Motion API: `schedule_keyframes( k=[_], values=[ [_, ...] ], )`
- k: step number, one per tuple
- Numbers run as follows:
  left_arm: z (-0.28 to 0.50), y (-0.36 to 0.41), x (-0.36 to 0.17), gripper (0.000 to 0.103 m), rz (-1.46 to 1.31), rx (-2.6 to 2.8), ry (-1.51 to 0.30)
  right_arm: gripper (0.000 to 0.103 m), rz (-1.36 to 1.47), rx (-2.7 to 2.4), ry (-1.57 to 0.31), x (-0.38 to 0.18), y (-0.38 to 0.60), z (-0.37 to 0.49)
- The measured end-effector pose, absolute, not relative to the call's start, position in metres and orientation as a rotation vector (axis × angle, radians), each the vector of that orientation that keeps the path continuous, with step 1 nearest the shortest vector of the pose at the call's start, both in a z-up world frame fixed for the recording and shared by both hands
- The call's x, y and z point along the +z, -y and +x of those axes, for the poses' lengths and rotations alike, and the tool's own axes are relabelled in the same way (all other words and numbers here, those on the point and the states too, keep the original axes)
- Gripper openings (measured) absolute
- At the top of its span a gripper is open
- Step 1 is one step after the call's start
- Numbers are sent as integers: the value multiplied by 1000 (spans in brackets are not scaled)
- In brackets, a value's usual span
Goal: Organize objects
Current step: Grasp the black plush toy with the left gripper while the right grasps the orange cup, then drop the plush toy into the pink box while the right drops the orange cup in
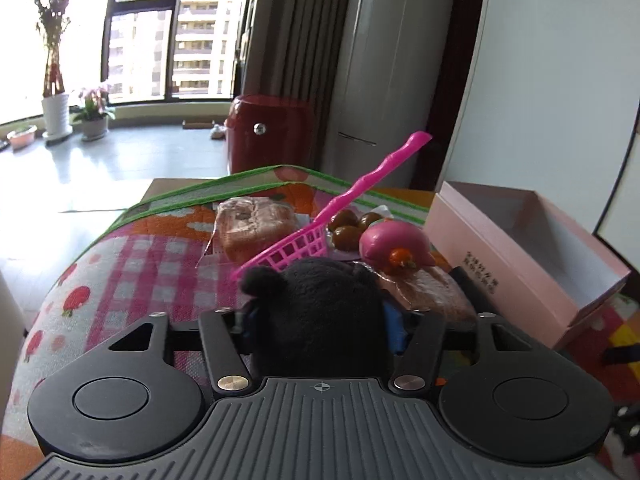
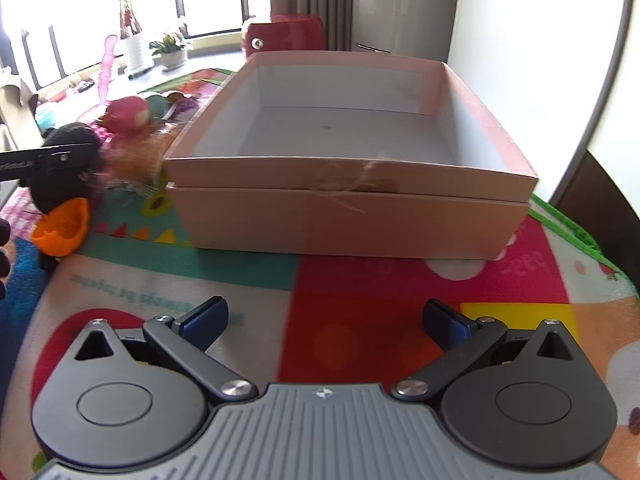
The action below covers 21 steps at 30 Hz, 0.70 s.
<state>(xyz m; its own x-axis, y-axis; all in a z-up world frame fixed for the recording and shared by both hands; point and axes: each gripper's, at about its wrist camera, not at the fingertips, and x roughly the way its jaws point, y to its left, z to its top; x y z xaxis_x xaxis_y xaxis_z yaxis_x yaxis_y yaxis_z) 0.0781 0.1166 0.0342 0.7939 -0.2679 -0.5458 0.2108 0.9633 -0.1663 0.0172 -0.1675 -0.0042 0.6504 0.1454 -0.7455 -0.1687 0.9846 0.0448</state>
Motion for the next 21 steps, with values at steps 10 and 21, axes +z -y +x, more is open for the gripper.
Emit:
schedule_keyframes(
  k=[10, 21],
  values=[
    [-3, -161, 91, 62, -139, -258, -506, 98, -221, 530, -641, 17, 13, 12],
    [-47, -153, 132, 62, -200, -330, -430, 43, -224, 570, -691, 49, 56, -37]
  ],
)
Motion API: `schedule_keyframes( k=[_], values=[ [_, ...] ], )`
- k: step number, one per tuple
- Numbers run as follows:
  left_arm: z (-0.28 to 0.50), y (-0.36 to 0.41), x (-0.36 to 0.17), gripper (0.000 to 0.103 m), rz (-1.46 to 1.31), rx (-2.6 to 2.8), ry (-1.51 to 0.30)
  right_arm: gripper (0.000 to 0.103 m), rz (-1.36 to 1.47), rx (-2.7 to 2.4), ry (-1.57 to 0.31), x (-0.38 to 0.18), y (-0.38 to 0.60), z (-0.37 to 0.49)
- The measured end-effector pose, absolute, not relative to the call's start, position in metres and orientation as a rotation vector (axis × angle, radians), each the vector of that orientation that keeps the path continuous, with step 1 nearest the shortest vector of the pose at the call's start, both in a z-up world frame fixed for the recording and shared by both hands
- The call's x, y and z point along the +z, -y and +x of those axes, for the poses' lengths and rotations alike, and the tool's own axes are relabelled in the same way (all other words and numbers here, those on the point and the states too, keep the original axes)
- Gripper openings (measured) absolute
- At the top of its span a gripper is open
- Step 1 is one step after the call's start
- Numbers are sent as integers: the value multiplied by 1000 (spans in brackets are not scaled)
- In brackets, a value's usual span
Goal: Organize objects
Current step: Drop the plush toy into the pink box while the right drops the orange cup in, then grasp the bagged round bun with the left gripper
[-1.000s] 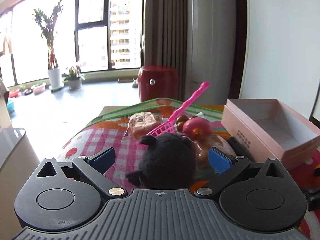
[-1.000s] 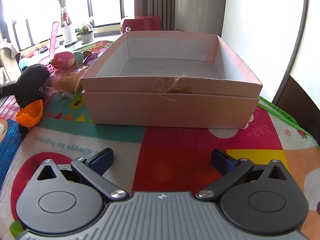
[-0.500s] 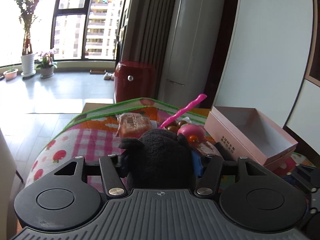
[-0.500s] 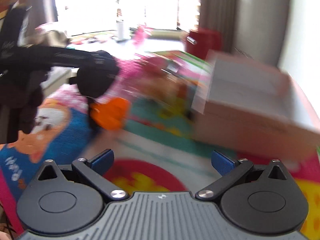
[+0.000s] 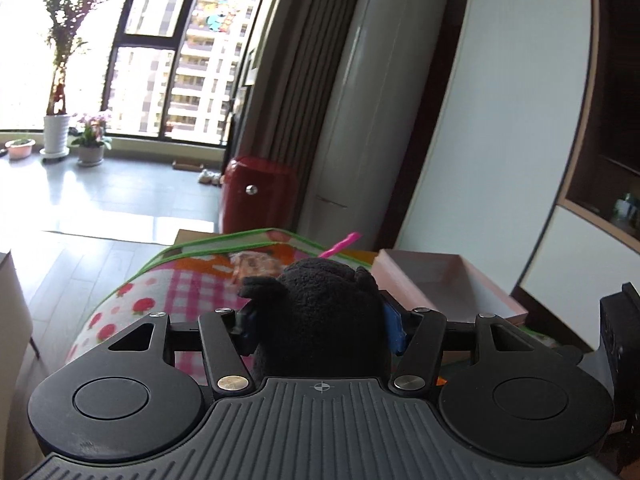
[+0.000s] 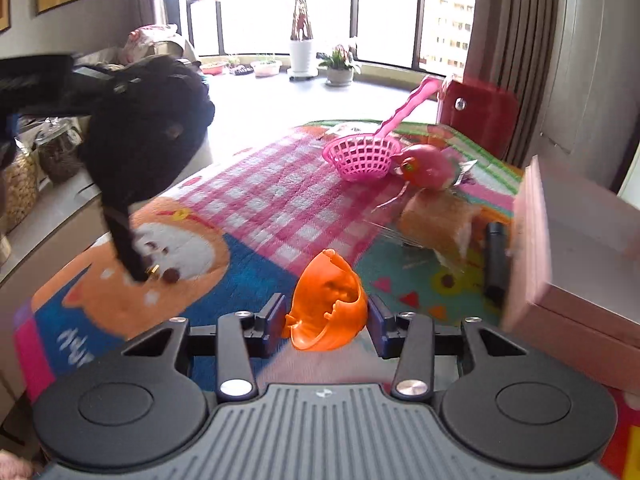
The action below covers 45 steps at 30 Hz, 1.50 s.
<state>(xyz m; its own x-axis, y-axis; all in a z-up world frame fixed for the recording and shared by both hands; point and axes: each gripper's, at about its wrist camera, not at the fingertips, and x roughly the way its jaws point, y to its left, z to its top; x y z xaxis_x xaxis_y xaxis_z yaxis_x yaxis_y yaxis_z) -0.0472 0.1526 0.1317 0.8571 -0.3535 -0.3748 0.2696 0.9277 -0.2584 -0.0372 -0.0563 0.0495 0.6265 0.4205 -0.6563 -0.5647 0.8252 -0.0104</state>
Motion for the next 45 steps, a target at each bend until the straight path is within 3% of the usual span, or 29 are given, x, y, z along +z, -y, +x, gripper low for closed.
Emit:
schedule_keyframes(
  k=[9, 12, 21, 23, 24, 25, 31, 38, 41, 45],
  values=[
    [45, 0, 187, 70, -189, -557, -276, 43, -220, 345, -588, 88, 156, -93],
    [79, 48, 174, 64, -102, -493, -319, 43, -184, 279, -587, 93, 180, -91],
    [53, -20, 131, 64, -192, -465, -345, 45, -56, 135, -480, 136, 236, -24],
    [44, -37, 114, 64, -157, -424, -391, 77, -39, 134, -490, 138, 239, 6],
    [39, -47, 103, 64, -138, -396, -428, 101, -29, 121, -493, 136, 238, 18],
    [37, -53, 92, 64, -120, -367, -466, 103, -19, 106, -487, 134, 237, 26],
    [42, -65, 42, 64, -73, -301, -612, 103, -2, 138, -536, 105, 216, 26],
    [94, -28, 33, 66, -108, -224, -643, 103, -97, 164, -621, 57, 192, 0],
    [121, -16, 25, 78, -105, -195, -670, 103, -94, 168, -661, 47, 190, -7],
    [135, -6, 16, 80, -90, -191, -706, 103, -115, 200, -689, 47, 189, -24]
  ],
)
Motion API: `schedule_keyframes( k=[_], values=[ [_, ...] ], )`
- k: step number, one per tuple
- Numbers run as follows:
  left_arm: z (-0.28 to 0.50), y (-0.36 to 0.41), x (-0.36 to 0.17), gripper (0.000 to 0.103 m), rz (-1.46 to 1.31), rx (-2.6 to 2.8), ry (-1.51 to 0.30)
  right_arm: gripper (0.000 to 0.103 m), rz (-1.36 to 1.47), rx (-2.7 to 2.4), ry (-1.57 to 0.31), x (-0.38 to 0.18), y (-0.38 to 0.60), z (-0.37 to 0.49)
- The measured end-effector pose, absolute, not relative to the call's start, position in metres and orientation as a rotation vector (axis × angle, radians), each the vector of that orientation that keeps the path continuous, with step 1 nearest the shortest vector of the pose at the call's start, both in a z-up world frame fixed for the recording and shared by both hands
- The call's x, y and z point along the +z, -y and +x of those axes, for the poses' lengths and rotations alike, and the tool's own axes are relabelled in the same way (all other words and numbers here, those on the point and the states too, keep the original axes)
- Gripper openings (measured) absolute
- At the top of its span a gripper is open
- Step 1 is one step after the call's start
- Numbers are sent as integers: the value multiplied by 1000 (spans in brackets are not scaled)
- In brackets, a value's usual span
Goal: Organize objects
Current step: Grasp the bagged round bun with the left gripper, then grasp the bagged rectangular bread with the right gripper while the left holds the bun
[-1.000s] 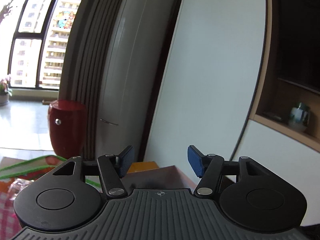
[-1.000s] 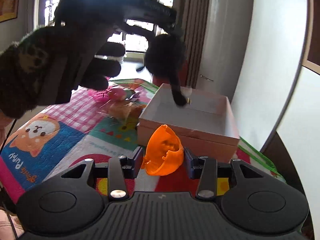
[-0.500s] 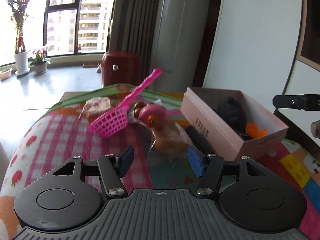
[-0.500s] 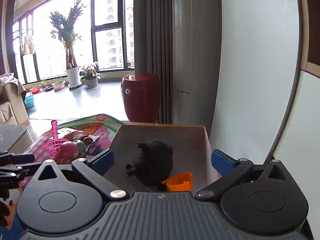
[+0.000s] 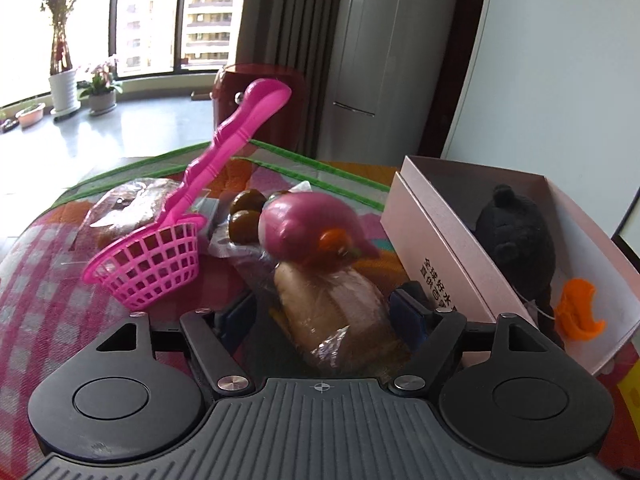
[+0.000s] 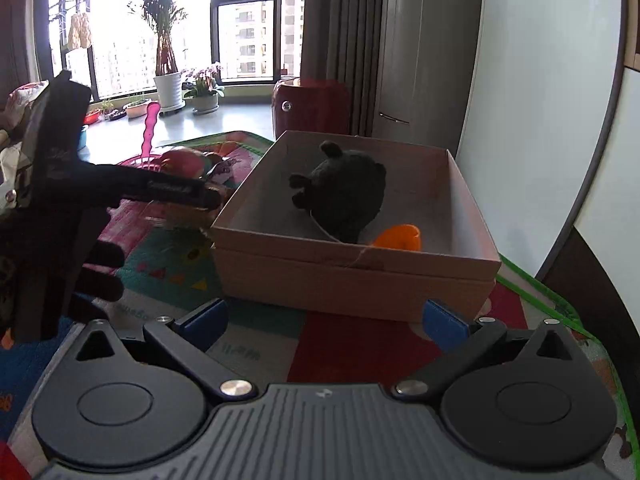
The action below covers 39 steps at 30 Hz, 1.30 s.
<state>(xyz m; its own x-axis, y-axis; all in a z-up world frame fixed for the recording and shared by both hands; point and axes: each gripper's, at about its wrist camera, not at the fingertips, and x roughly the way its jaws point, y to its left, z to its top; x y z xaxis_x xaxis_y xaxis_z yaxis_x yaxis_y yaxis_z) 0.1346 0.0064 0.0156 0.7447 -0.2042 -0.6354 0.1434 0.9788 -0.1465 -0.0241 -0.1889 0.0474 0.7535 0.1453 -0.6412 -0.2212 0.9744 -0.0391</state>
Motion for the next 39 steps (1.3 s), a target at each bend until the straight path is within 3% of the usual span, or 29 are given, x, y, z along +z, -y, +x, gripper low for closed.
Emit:
schedule_keyframes(
  k=[1, 3, 6, 17, 24, 25, 29, 32, 37, 38, 39],
  values=[
    [135, -8, 14, 79, -111, -196, -714, 103, -126, 206, -694, 47, 187, -27],
    [130, -15, 14, 64, -161, -223, -722, 103, -141, 213, -699, 48, 183, -30],
    [105, -34, 19, 55, -225, -258, -753, 103, -128, 218, -705, 55, 180, -32],
    [-31, -130, 18, 54, -197, -337, -701, 103, -108, 293, -687, 96, 116, 6],
    [-27, -162, 19, 54, -256, -314, -665, 100, -126, 353, -726, 95, 41, 62],
    [-25, -164, 18, 54, -261, -315, -665, 95, -142, 350, -716, 99, 29, 69],
    [-19, -169, 15, 54, -295, -352, -661, 94, -206, 371, -652, 134, -19, 108],
    [-12, -173, 11, 54, -331, -368, -656, 97, -141, 367, -775, 145, -50, 165],
    [-7, -179, 6, 54, -385, -372, -667, 98, -183, 306, -1013, 89, -103, 254],
    [-7, -178, 6, 54, -380, -371, -666, 97, -231, 285, -1026, 76, -110, 265],
    [-8, -177, 6, 54, -372, -370, -665, 88, -271, 272, -1047, 65, -114, 275]
  ],
)
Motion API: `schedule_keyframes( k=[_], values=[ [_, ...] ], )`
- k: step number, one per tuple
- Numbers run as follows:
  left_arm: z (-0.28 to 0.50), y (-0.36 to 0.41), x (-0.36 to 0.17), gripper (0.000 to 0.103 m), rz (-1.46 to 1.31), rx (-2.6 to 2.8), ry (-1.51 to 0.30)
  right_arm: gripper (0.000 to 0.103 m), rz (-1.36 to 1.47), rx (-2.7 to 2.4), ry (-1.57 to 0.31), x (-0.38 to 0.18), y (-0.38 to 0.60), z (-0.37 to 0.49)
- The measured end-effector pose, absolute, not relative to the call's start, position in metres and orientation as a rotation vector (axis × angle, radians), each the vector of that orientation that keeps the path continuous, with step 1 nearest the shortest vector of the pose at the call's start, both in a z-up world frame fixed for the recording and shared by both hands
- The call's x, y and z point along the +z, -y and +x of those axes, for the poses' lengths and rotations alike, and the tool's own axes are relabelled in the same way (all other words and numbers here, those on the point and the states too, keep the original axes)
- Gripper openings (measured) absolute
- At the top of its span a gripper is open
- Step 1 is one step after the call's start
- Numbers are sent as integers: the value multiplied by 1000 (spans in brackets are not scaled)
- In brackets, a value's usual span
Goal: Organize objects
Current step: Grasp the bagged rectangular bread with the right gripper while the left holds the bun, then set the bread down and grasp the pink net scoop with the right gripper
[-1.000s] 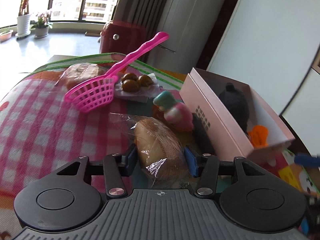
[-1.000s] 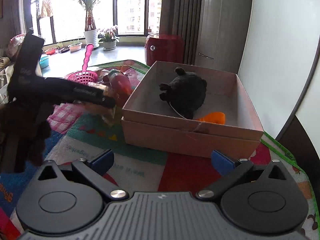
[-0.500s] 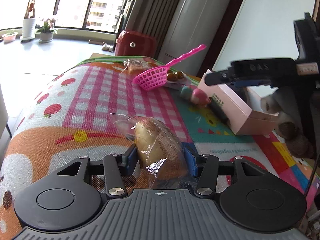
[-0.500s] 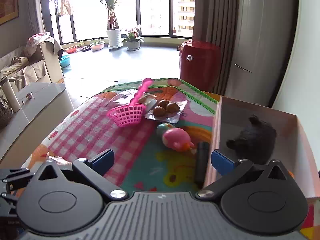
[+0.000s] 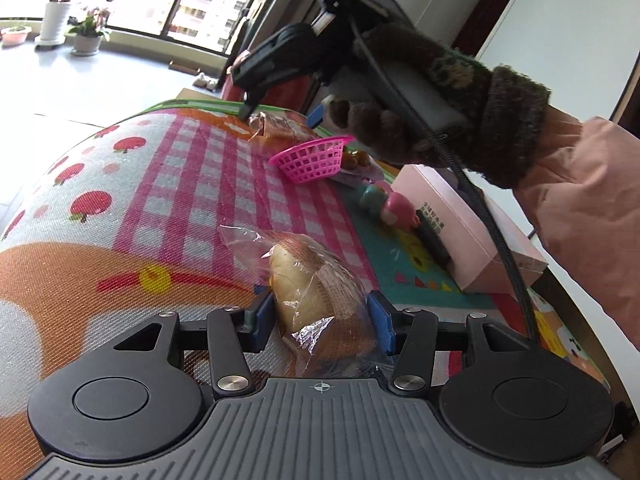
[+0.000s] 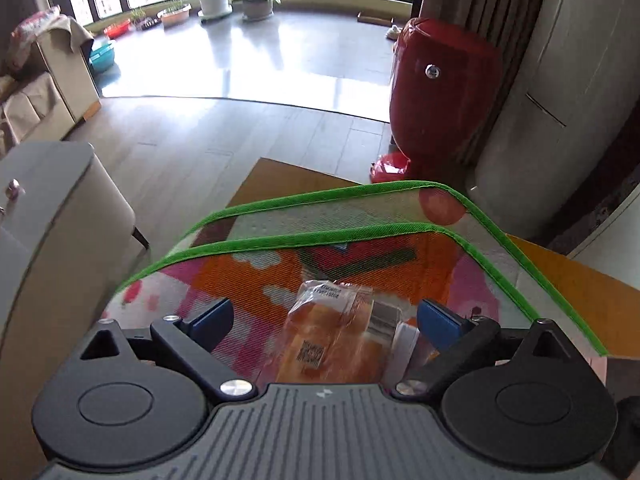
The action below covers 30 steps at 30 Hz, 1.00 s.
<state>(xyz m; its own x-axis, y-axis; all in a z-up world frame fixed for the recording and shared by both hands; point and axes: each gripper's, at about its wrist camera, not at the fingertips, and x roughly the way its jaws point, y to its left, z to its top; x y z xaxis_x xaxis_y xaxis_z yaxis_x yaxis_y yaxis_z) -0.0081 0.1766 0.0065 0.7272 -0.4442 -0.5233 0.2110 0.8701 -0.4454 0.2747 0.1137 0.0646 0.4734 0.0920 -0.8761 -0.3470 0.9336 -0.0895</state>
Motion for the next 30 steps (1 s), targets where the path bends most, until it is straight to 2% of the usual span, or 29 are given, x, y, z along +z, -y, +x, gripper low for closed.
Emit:
schedule_keyframes(
  k=[1, 2, 10, 12, 13, 15, 22, 27, 29, 30],
  values=[
    [-9, -176, 7, 54, -366, -371, -664, 71, -295, 271, -1078, 55, -113, 281],
    [-9, -176, 6, 54, -364, -372, -663, 68, -297, 285, -1108, 47, -107, 284],
    [-4, -182, 4, 54, -421, -391, -668, 63, -295, 457, -1163, 54, -35, 190],
    [-3, -181, 4, 54, -428, -385, -666, 67, -295, 485, -1146, 61, -16, 151],
    [-3, -180, 5, 54, -430, -380, -666, 76, -289, 513, -1134, 64, -7, 134],
    [-5, -177, 5, 54, -432, -363, -664, 82, -283, 529, -1102, 67, 12, 99],
    [-16, -150, 10, 54, -442, -385, -699, 83, -207, 508, -1044, 54, 73, 22],
    [-41, -127, 27, 54, -395, -402, -687, 86, -189, 381, -937, 55, 121, -16],
    [-47, -120, 35, 54, -378, -415, -682, 92, -202, 343, -863, 61, 138, -34],
    [-50, -117, 39, 54, -367, -425, -680, 100, -211, 327, -827, 64, 145, -43]
  ],
)
